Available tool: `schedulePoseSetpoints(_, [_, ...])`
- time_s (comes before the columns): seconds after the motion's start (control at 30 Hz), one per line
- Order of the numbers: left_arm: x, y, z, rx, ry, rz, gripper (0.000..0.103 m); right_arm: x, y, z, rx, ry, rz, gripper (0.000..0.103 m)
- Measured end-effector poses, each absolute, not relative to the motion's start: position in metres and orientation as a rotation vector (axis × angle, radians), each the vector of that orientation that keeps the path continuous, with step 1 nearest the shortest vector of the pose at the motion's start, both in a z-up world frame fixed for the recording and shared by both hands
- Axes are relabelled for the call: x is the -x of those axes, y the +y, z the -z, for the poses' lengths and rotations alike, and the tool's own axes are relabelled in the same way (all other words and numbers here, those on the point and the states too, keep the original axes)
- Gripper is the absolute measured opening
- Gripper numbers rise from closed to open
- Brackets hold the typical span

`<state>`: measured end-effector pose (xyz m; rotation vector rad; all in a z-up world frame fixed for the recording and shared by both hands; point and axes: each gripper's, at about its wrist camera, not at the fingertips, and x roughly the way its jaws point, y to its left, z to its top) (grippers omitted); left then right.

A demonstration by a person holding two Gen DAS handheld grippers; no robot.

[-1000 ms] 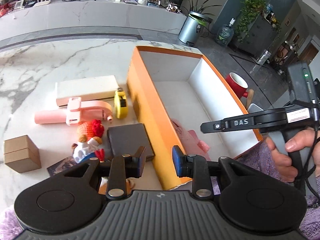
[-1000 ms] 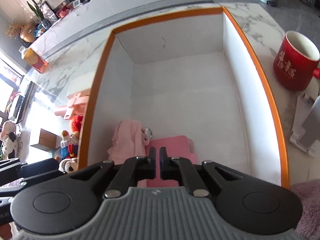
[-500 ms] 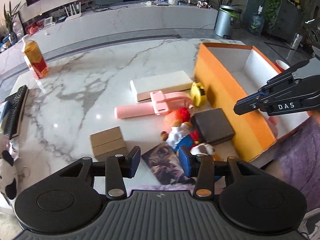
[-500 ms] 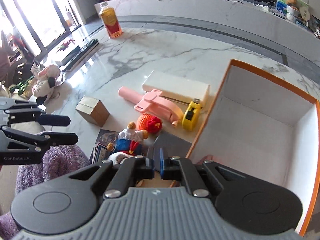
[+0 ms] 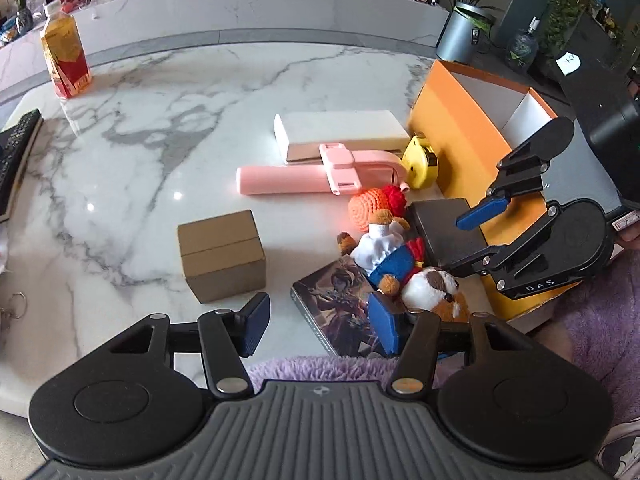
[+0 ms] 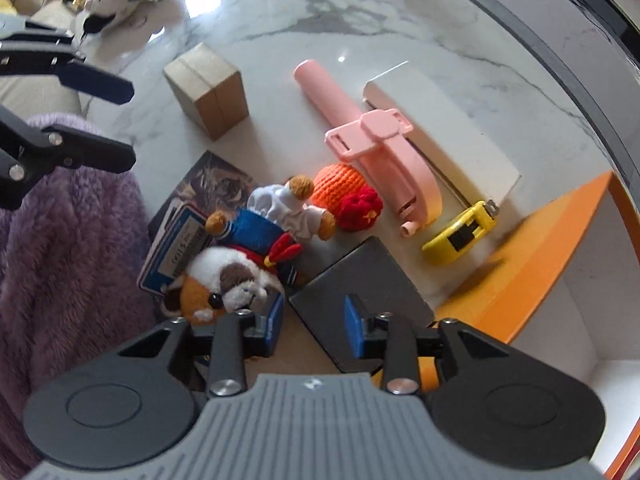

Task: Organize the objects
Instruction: 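Grasp the anime photo card with the left gripper while the right gripper grasps the black square case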

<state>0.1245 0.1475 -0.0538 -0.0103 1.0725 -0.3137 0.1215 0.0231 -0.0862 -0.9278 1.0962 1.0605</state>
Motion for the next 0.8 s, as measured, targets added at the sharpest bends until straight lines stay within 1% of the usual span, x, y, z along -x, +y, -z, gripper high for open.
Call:
schedulePoseSetpoints(0.07, [-0.128,0.145,0.061,0.03,1.095,0.301,0.064,-0.12,0.026,0.093,1.015,1.083,-1.069,0.046])
schedulePoseSetpoints(0.1, [-0.131,0.143,0.065,0.037,1.108,0.293,0.066,-0.12,0.027,0.096,1.045,1.083,-1.074,0.047])
schedulePoseSetpoints(0.13, [-0.133,0.142,0.068,0.043,1.121,0.284,0.07,-0.121,0.028,0.098,1.068,1.084,-1.076,0.052])
schedulePoseSetpoints(0.17, [-0.134,0.141,0.07,0.053,1.13,0.276,0.071,-0.122,0.029,0.101,1.089,1.086,-1.078,0.058])
schedulePoseSetpoints(0.27, [-0.14,0.139,0.076,0.09,1.157,0.262,0.077,-0.121,0.033,0.109,1.175,1.067,-1.077,0.067])
schedulePoseSetpoints(0.33, [-0.144,0.135,0.08,0.102,1.177,0.25,0.082,-0.119,0.035,0.113,1.236,1.039,-1.071,0.068])
schedulePoseSetpoints(0.4, [-0.147,0.132,0.083,0.106,1.189,0.233,0.084,-0.117,0.037,0.117,1.284,1.014,-1.07,0.071])
schedulePoseSetpoints(0.47, [-0.151,0.129,0.087,0.116,1.211,0.207,0.084,-0.117,0.038,0.12,1.31,0.994,-1.076,0.076])
schedulePoseSetpoints(0.8, [-0.165,0.123,0.109,0.181,1.332,0.132,0.084,-0.121,0.04,0.125,1.346,0.946,-1.114,0.082])
